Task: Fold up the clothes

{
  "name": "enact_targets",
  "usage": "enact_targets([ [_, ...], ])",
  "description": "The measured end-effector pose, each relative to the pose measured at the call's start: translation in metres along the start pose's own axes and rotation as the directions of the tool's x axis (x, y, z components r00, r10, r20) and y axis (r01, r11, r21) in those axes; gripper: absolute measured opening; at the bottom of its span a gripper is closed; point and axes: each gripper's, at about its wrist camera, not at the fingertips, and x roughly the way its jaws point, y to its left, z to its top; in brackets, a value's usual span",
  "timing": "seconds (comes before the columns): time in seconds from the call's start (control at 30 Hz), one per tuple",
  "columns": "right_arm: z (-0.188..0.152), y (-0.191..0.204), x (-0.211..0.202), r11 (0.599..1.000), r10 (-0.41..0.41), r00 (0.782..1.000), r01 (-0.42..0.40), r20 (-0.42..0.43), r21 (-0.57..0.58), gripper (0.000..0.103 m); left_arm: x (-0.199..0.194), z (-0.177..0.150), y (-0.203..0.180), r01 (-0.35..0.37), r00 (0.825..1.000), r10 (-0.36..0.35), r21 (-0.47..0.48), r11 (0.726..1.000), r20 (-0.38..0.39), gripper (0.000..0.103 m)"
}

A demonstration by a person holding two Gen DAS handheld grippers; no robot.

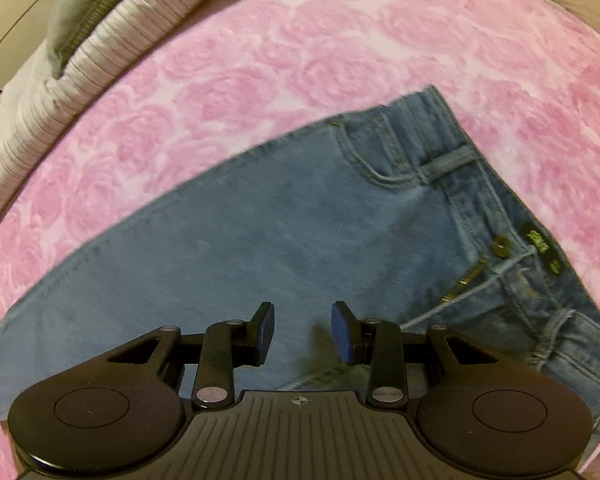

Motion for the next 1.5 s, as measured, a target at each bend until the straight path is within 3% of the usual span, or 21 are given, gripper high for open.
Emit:
enact_targets([
  [0.1,-0.007,0.014,0.002,1.0,0.003,1.0,-0.003,0.007,-0.007,0.036,0.027,0.013,-0.003,-0.002,0.998,0.014,0.192,0.981,-0.063,0.005],
  [0.2,-0.021,0.021,0.002,1.0,-0.003,1.0,0.003,-0.004,-0.011,0.036,0.06,-0.006,0.003,-0.062,0.985,0.1,0.249,0.966,-0.143,0.008],
  [0.33,-0.037,0.015,-0.013,0.999,-0.039,0.999,0.039,0.005,0.008,0.036,0.071,-0.037,0.022,-0.189,0.963,0.221,0.199,0.962,-0.155,0.01],
  [0.4,-0.044,0.002,-0.026,0.997,-0.069,0.997,0.068,0.022,0.035,0.036,0.061,-0.037,0.035,-0.235,0.958,0.25,0.119,0.965,-0.136,0.009],
  [0.5,-0.055,-0.025,-0.043,0.988,-0.13,0.991,0.127,0.036,0.084,0.036,0.031,-0.03,0.058,-0.331,0.938,0.325,-0.039,0.943,-0.119,0.01],
  [0.57,-0.064,-0.046,-0.05,0.978,-0.183,0.983,0.179,0.028,0.109,0.036,0.01,-0.034,0.065,-0.289,0.952,0.276,-0.09,0.953,-0.131,0.01],
  [0.63,-0.073,-0.063,-0.054,0.97,-0.214,0.977,0.211,0.016,0.117,0.036,-0.011,-0.05,0.059,-0.239,0.96,0.225,-0.067,0.969,-0.166,0.009],
  [0.73,-0.089,-0.088,-0.057,0.966,-0.225,0.974,0.224,-0.005,0.132,0.036,-0.036,-0.092,0.032,-0.151,0.955,0.146,0.0,0.989,-0.26,0.009],
  [0.83,-0.101,-0.111,-0.061,0.967,-0.216,0.976,0.216,-0.014,0.138,0.036,-0.058,-0.142,-0.012,-0.023,0.935,0.024,0.008,1.0,-0.354,0.009],
  [1.0,-0.104,-0.142,-0.069,0.982,-0.181,0.983,0.18,0.007,0.057,0.036,-0.088,-0.212,-0.101,0.166,0.875,-0.143,0.008,0.986,-0.463,0.01],
  [1.13,-0.089,-0.17,-0.066,0.991,-0.123,0.992,0.123,0.007,-0.053,0.036,-0.109,-0.245,-0.161,0.217,0.861,-0.173,0.037,0.976,-0.478,0.01],
  [1.33,-0.045,-0.215,-0.06,0.973,0.014,1.0,-0.016,-0.012,-0.229,0.036,-0.128,-0.298,-0.243,0.201,0.855,-0.145,0.062,0.978,-0.498,0.01],
  [1.4,-0.029,-0.229,-0.063,0.968,0.065,0.998,-0.065,-0.01,-0.244,0.035,-0.13,-0.315,-0.273,0.214,0.846,-0.151,0.066,0.974,-0.512,0.01],
  [1.5,-0.01,-0.247,-0.06,0.971,0.111,0.994,-0.113,-0.022,-0.213,0.035,-0.124,-0.322,-0.309,0.24,0.846,-0.167,0.082,0.967,-0.506,0.01],
])
